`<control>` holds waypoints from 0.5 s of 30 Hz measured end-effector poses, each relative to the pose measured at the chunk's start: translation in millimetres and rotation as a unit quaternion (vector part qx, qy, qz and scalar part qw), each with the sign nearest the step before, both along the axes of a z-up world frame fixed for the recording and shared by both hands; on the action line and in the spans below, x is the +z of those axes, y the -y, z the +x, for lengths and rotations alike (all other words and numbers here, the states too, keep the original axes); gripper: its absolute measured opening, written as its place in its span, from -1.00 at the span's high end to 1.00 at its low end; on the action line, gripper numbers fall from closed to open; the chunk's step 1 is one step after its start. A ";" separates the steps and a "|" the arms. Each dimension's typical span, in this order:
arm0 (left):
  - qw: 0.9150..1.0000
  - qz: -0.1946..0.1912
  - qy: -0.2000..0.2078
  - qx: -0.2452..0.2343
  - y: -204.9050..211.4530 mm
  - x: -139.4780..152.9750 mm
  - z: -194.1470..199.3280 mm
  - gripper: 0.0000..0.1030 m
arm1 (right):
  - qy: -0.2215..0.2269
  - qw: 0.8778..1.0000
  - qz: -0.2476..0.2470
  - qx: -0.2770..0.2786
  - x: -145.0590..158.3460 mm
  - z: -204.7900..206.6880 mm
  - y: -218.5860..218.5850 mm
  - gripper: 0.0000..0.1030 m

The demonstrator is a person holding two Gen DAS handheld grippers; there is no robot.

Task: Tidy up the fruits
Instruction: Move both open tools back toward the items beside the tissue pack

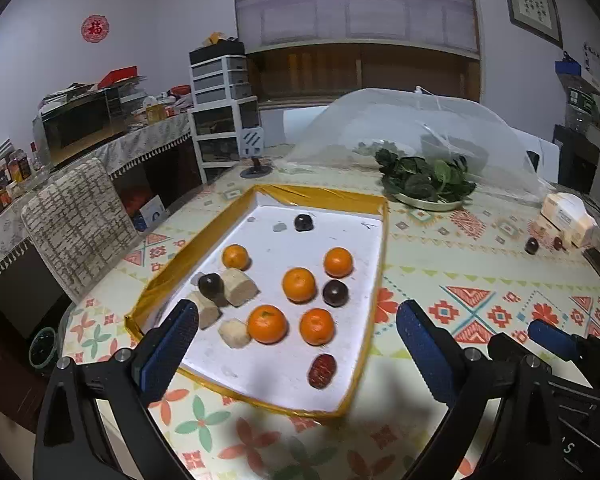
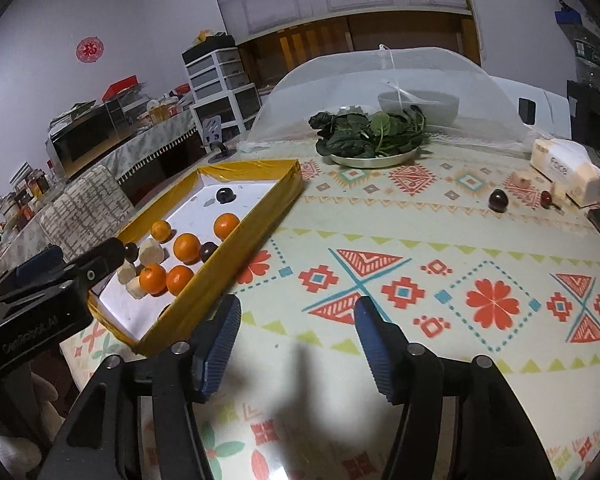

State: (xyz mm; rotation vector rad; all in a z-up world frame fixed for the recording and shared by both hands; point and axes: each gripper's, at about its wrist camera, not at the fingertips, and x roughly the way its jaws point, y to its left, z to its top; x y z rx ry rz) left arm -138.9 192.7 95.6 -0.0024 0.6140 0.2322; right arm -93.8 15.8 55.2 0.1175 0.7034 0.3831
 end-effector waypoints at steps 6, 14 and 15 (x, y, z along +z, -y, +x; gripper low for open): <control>1.000 0.010 -0.002 -0.012 14.8 1.0 -4.4 -0.92 | 0.006 1.000 0.006 -0.007 2.1 -5.2 11.9 -0.27; 1.000 0.017 -0.006 -0.024 24.6 -0.9 -5.8 -0.92 | 0.003 1.000 0.006 -0.006 0.2 -6.9 12.1 -0.27; 1.000 0.017 -0.007 -0.025 24.6 -1.3 -5.8 -0.92 | 0.002 1.000 0.005 -0.006 -0.1 -6.2 12.2 -0.27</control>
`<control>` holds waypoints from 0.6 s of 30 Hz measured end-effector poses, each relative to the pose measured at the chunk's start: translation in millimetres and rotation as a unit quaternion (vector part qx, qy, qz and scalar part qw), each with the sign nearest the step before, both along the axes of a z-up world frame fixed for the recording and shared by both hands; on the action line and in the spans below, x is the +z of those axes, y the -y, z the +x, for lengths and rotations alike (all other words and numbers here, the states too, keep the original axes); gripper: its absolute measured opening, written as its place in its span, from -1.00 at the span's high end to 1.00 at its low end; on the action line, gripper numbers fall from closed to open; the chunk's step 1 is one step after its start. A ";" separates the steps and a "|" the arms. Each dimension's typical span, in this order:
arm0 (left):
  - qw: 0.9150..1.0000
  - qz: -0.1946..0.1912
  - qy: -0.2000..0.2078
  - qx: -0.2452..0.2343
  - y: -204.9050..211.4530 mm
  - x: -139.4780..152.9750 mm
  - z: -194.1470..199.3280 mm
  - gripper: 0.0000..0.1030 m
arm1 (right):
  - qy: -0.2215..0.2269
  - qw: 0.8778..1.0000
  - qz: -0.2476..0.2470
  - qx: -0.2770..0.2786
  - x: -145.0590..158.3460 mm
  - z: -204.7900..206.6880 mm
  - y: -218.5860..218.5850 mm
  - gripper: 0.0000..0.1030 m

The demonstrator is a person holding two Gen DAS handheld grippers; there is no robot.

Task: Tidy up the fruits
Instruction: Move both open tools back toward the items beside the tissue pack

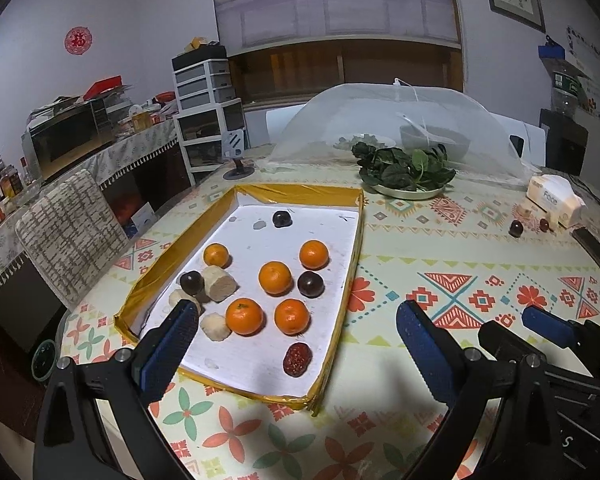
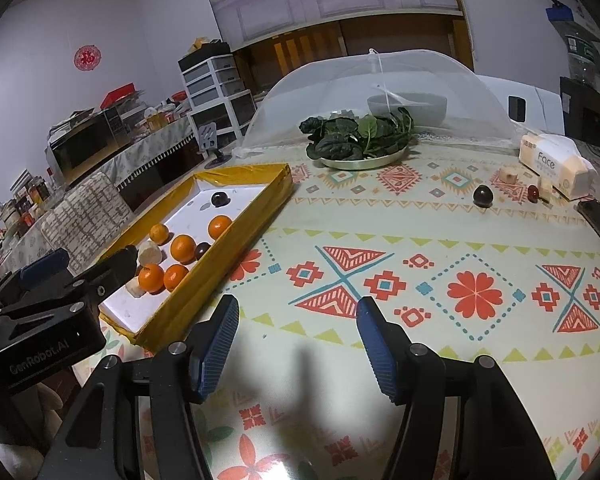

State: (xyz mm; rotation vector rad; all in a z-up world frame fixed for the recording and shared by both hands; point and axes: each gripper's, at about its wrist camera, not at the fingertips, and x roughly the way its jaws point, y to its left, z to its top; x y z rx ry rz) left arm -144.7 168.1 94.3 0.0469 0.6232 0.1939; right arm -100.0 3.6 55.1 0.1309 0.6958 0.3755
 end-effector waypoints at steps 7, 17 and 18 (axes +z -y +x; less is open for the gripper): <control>1.000 0.006 -0.009 -0.007 4.6 -5.6 5.3 -0.93 | -0.008 1.000 0.000 -0.003 -6.4 4.8 1.6 -0.28; 0.999 0.015 -0.026 -0.019 14.8 -14.7 16.3 -0.93 | -0.020 1.000 0.004 -0.015 -14.6 15.1 14.0 -0.28; 0.999 0.016 -0.028 -0.021 16.0 -15.7 17.5 -0.93 | -0.021 1.000 0.004 -0.017 -15.1 16.1 15.6 -0.28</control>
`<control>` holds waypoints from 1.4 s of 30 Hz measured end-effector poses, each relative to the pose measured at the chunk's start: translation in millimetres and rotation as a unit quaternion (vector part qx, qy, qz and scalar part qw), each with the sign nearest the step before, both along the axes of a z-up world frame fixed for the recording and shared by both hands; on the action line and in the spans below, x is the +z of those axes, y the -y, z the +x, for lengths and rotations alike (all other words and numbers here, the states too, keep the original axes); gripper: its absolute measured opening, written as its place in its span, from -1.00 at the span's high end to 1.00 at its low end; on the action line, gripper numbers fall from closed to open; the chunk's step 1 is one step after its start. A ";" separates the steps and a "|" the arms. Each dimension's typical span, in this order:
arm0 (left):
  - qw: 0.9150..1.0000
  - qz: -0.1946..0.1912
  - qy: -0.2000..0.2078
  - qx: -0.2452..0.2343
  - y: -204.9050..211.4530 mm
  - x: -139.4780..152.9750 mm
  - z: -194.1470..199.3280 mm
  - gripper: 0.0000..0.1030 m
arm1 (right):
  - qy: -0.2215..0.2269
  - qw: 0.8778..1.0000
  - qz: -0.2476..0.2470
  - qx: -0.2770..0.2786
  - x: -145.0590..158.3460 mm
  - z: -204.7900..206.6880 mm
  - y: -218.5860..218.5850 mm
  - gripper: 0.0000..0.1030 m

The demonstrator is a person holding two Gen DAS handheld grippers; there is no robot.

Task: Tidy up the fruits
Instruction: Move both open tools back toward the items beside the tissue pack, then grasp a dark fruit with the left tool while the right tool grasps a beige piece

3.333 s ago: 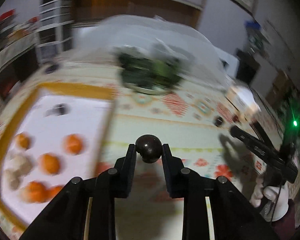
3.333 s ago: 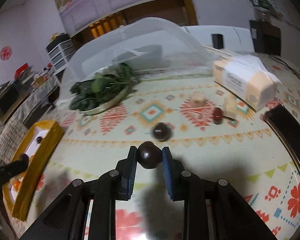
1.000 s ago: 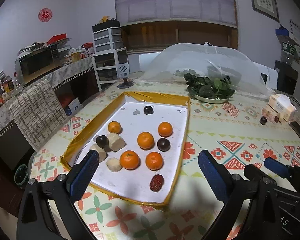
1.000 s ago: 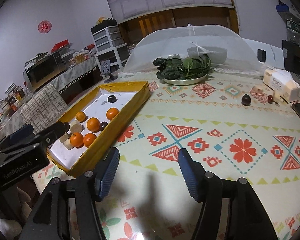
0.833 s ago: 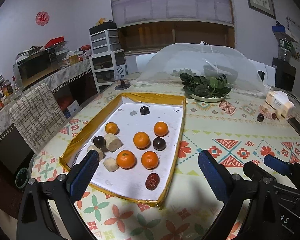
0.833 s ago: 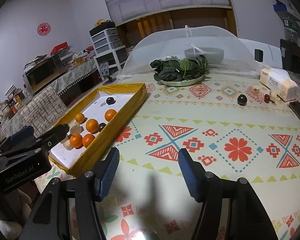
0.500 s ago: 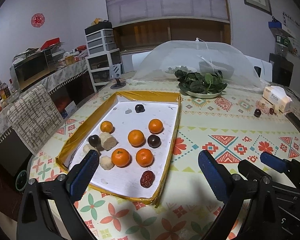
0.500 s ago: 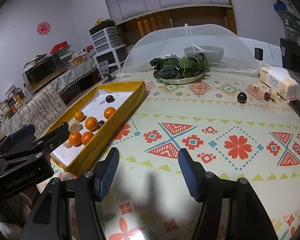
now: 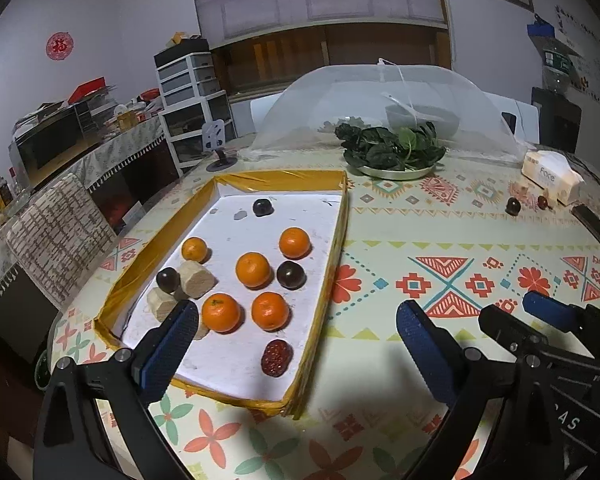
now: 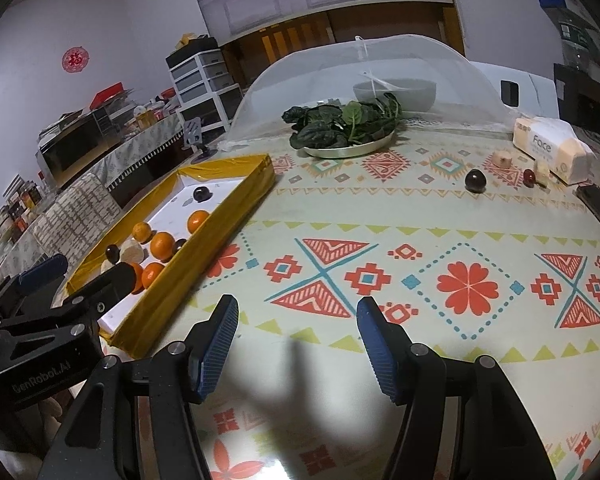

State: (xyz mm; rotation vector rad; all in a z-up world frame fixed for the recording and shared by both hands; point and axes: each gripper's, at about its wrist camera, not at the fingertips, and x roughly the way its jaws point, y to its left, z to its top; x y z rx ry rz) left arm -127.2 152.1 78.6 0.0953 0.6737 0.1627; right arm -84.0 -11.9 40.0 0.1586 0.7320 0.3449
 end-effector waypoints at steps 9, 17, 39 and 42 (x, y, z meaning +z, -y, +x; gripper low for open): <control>1.000 0.007 -0.019 -0.021 16.5 -6.9 12.7 -0.93 | -0.019 1.000 0.007 -0.009 -10.6 8.1 22.4 -0.29; 0.991 -0.052 -0.045 -0.118 41.5 20.7 43.5 -0.93 | -0.017 0.997 0.004 -0.080 14.2 29.5 122.9 -0.28; 0.942 -0.162 -0.144 -0.257 195.0 -26.8 233.8 -0.83 | -0.070 0.974 0.021 -0.214 -5.7 202.6 260.9 0.18; 0.937 -0.151 -0.162 -0.269 218.2 -44.2 246.8 -0.74 | -0.075 0.975 0.019 -0.210 -11.1 211.7 260.5 0.18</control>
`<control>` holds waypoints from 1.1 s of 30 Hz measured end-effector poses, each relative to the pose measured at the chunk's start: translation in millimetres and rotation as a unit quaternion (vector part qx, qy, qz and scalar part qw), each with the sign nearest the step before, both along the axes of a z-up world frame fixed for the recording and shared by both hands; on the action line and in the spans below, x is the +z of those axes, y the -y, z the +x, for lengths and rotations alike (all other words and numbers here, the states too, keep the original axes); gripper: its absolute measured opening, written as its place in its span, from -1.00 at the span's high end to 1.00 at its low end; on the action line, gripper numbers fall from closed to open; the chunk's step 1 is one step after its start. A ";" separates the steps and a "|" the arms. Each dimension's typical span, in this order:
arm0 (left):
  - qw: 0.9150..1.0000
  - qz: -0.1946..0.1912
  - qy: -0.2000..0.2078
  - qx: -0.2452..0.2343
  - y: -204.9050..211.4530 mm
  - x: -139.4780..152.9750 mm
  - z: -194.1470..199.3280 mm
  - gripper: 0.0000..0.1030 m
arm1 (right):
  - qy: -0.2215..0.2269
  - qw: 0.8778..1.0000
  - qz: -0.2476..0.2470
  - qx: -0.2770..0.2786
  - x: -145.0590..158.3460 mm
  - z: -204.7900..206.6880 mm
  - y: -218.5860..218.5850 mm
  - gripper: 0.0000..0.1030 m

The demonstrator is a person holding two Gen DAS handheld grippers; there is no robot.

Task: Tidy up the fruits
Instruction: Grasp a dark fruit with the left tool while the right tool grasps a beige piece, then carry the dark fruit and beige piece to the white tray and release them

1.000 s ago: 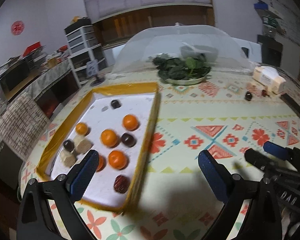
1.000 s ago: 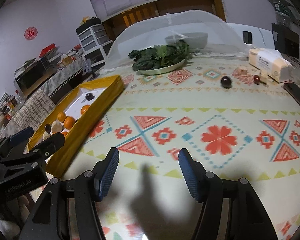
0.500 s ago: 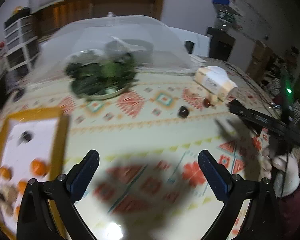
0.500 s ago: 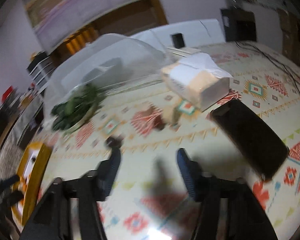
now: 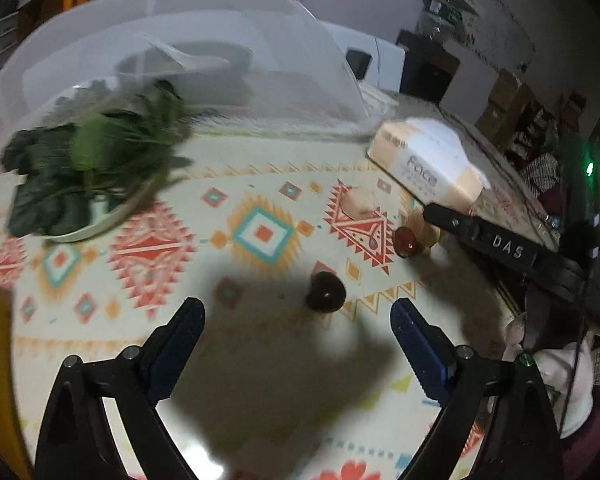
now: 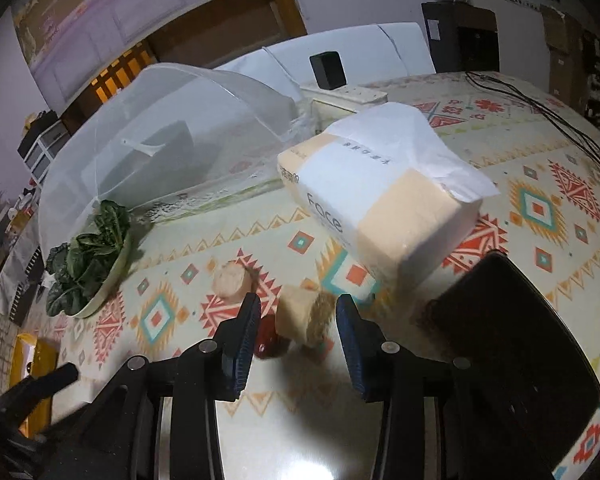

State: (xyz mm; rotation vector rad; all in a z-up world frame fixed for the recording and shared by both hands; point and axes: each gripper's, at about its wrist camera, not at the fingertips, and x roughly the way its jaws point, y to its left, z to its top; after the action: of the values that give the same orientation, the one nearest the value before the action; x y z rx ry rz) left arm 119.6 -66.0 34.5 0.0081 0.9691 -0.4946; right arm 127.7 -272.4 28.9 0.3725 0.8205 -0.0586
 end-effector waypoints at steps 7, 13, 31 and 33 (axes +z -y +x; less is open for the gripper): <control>0.999 0.040 -0.002 -0.035 33.2 -23.1 10.7 0.01 | -0.015 1.000 -0.022 0.012 -11.5 15.6 -5.0 0.18; 0.998 0.050 0.010 -0.037 38.1 -23.0 7.6 0.52 | -0.009 0.999 -0.028 0.016 -12.2 12.7 -4.6 0.46; 0.997 -0.068 0.026 0.029 -91.0 49.2 -85.0 0.52 | 0.045 0.996 0.030 0.077 48.6 -65.4 -63.4 0.51; 0.995 -0.078 0.028 0.050 -118.9 54.9 -97.4 0.52 | 0.048 0.993 0.027 0.101 53.9 -74.2 -88.8 0.51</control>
State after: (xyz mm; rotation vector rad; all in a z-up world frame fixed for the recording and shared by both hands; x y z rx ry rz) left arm 22.2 52.9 89.4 -0.1652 0.8690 -0.4746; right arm 53.6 -183.6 82.8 0.3393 0.7624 0.1695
